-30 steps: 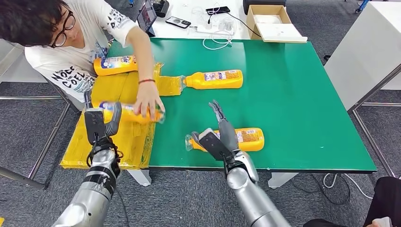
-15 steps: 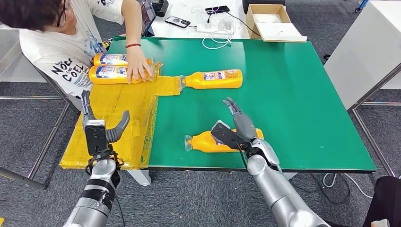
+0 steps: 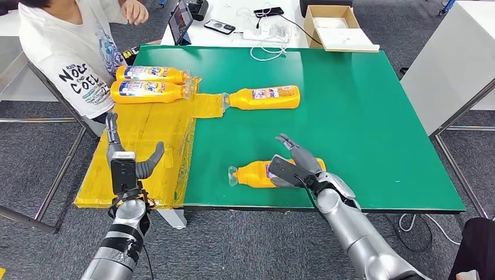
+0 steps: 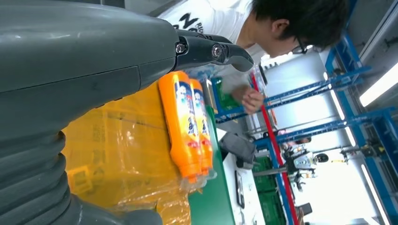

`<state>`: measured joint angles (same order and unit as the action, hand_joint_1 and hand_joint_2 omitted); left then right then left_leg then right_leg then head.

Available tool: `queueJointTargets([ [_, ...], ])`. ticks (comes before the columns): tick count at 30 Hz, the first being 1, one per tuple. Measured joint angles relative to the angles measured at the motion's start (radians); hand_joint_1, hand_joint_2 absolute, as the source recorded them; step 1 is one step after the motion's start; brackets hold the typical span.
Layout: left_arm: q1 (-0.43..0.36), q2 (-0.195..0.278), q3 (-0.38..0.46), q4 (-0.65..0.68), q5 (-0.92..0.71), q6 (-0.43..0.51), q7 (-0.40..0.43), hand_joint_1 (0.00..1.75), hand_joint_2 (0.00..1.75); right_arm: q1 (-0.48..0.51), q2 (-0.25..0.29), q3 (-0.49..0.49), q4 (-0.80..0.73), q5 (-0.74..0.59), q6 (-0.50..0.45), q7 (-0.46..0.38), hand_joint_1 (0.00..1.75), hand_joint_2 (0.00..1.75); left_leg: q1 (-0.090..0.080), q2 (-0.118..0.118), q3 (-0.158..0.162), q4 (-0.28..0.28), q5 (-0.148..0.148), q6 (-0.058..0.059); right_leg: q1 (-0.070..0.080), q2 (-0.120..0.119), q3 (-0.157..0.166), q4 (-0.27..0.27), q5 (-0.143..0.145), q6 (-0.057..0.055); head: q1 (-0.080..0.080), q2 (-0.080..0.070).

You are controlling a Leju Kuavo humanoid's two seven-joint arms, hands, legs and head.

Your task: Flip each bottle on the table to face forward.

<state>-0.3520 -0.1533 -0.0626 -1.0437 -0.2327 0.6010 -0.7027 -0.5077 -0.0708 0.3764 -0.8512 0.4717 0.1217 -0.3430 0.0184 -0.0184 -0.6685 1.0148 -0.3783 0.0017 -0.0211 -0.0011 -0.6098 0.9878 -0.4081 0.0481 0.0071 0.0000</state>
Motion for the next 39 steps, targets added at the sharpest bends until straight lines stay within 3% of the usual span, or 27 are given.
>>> queueJointTargets([
  [10, -0.017, -0.002, -0.038, 0.047, 0.005, -0.021, 0.0, 0.0, 1.75, -0.036, -0.135, 0.09, 0.028, -0.065, 0.166, -0.057, 0.0, 1.75, 0.0, 0.0, 0.002, 0.0, 0.0, 0.0, 0.0, 0.0, 0.001, 0.0, 0.0, 0.0, 0.0, 0.0],
  [20, -0.033, -0.013, -0.054, 0.078, 0.039, -0.036, 0.0, 0.0, 1.75, -0.047, -0.265, 0.173, 0.004, -0.048, 0.183, 0.106, 0.0, 1.75, -0.002, 0.0, 0.001, 0.0, 0.0, 0.001, -0.002, 0.0, 0.001, 0.0, 0.002, 0.003, 0.0, 0.0],
  [26, -0.036, -0.025, -0.054, 0.09, 0.045, -0.044, 0.0, 0.0, 1.75, -0.055, -0.273, 0.218, 0.001, -0.018, 0.162, 0.167, 0.01, 1.75, -0.002, 0.003, 0.001, 0.0, 0.0, 0.001, -0.002, 0.002, 0.0, 0.0, 0.002, 0.003, 0.0, 0.0],
  [32, -0.038, -0.036, -0.054, 0.097, 0.044, -0.045, 0.0, 0.0, 1.75, -0.062, -0.219, 0.253, 0.037, -0.001, 0.071, 0.176, 0.02, 1.75, -0.002, 0.005, 0.002, 0.0, 0.0, 0.001, -0.001, 0.003, 0.0, 0.0, 0.002, 0.003, 0.0, 0.0],
  [33, -0.039, -0.037, -0.054, 0.098, 0.043, -0.045, 0.0, 0.0, 1.75, -0.063, -0.211, 0.257, 0.042, 0.0, 0.066, 0.176, 0.06, 1.75, -0.002, 0.005, 0.002, 0.0, 0.0, 0.001, -0.001, 0.003, 0.0, 0.0, 0.002, 0.003, 0.0, 0.0],
  [34, -0.039, -0.039, -0.054, 0.099, 0.043, -0.045, 0.0, 0.0, 1.75, -0.064, -0.204, 0.26, 0.047, 0.0, 0.063, 0.176, 0.21, 1.75, -0.002, 0.005, 0.002, 0.0, 0.0, 0.001, -0.001, 0.003, 0.0, 0.0, 0.002, 0.003, 0.0, 0.0],
  [37, -0.039, -0.04, -0.054, 0.101, 0.043, -0.045, 0.0, 0.0, 1.75, -0.068, -0.191, 0.265, 0.058, 0.001, 0.054, 0.174, 1.18, 1.75, -0.002, 0.004, 0.002, 0.0, 0.0, 0.001, -0.001, 0.003, 0.0, 0.0, 0.002, 0.003, 0.0, 0.0],
  [38, -0.039, -0.04, -0.054, 0.101, 0.043, -0.044, 0.0, 0.0, 1.75, -0.069, -0.186, 0.265, 0.062, 0.001, 0.044, 0.171, 1.37, 1.75, -0.002, 0.005, 0.002, 0.0, 0.0, 0.001, -0.001, 0.003, 0.0, 0.0, 0.002, 0.003, 0.0, 0.0],
  [39, -0.039, -0.04, -0.054, 0.101, 0.043, -0.042, 0.0, 0.0, 1.75, -0.069, -0.18, 0.266, 0.068, 0.001, 0.028, 0.168, 1.42, 1.75, -0.002, 0.005, 0.002, 0.0, 0.0, 0.001, -0.001, 0.003, 0.001, 0.0, 0.002, 0.003, 0.0, 0.0],
])
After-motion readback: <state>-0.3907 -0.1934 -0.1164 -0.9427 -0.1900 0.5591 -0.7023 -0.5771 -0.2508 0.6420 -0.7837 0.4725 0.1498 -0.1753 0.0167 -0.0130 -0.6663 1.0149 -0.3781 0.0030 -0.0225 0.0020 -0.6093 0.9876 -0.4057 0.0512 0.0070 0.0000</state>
